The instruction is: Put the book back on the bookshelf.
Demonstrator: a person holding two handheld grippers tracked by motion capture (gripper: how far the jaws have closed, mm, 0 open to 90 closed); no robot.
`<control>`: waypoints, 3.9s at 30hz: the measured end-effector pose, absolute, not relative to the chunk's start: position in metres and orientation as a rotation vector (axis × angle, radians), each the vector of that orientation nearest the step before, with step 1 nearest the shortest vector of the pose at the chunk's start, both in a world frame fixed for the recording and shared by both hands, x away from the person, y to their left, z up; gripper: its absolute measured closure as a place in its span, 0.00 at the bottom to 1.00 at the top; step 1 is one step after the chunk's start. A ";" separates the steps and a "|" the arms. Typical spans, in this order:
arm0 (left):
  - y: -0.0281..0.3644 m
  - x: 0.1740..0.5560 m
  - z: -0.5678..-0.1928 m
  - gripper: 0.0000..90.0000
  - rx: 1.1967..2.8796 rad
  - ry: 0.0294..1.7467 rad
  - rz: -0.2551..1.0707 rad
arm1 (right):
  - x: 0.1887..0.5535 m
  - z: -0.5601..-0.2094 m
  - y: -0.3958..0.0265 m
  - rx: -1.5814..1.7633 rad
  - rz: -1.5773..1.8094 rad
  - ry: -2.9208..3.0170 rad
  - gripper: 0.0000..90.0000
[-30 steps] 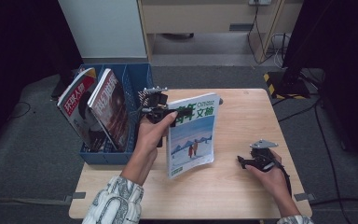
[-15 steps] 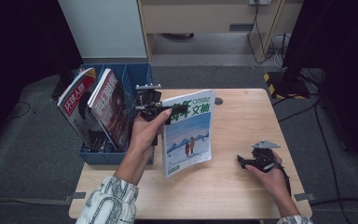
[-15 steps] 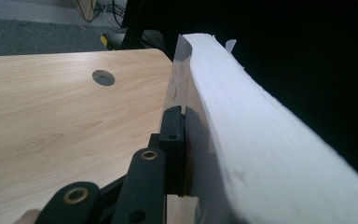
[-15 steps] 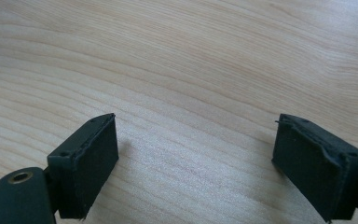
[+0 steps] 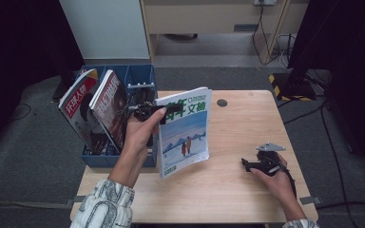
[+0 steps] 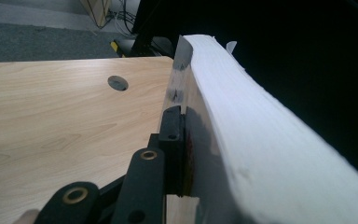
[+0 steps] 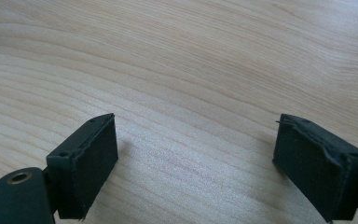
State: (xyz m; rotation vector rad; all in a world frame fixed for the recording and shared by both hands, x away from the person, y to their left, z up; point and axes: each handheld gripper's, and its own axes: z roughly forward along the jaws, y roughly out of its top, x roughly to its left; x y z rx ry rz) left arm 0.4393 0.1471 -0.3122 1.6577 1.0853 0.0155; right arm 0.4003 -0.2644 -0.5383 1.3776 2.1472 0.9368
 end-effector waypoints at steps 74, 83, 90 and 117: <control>0.290 0.402 -0.245 0.80 1.461 1.266 0.239 | 0.400 -0.538 -0.264 1.377 0.935 2.145 0.15; 0.302 0.405 -0.243 0.80 1.451 1.285 0.257 | 0.401 -0.538 -0.264 1.376 0.935 2.146 0.15; 0.304 0.414 -0.245 0.80 1.455 1.301 0.287 | 0.400 -0.538 -0.264 1.374 0.934 2.146 0.15; 0.304 0.447 -0.257 0.80 1.491 1.330 0.393 | 0.400 -0.538 -0.264 1.371 0.935 2.152 0.15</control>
